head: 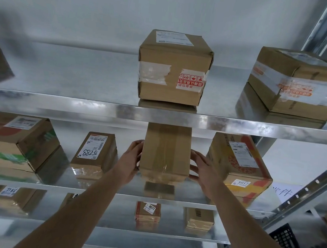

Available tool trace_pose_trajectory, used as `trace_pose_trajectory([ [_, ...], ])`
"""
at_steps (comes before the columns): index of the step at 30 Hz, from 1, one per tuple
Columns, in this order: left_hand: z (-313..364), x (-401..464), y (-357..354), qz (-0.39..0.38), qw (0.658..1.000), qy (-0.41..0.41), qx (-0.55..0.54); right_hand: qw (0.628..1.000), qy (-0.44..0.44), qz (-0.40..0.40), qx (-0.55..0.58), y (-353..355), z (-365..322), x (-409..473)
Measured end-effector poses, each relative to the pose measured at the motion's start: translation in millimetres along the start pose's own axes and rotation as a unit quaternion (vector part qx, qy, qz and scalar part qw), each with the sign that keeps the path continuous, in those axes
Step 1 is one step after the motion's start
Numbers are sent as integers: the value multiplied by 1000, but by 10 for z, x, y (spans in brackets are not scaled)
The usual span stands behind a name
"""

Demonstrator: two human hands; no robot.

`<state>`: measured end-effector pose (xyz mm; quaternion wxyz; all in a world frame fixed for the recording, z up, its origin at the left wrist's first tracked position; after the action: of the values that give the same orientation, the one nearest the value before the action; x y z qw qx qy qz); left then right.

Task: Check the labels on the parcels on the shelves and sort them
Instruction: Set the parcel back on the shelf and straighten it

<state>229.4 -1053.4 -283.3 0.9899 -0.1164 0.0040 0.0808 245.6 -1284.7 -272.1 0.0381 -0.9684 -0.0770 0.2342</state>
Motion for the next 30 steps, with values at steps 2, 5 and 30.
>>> trace_pose_trajectory([
  [2,-35,-45,35,10,1000,7,11,1000,-7,4,8,-17,57,7],
  [5,-132,-102,30,-5,1000,22,19,1000,-19,6,17,-49,154,-1],
  [30,-101,-388,4,53,997,50,-7,999,-36,28,11,-34,358,-38],
])
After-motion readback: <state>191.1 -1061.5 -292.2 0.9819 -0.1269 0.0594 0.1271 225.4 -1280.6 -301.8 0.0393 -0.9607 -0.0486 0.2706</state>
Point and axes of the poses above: each hand's wrist, its own x-axis towards the middle knuckle, its own y-axis out of the back of the hand, z = x × y, the point moved 7 cm from there along x, towards the middle knuckle, and after that the axes turned 12 degrees about -y, right-handed, at the moved point
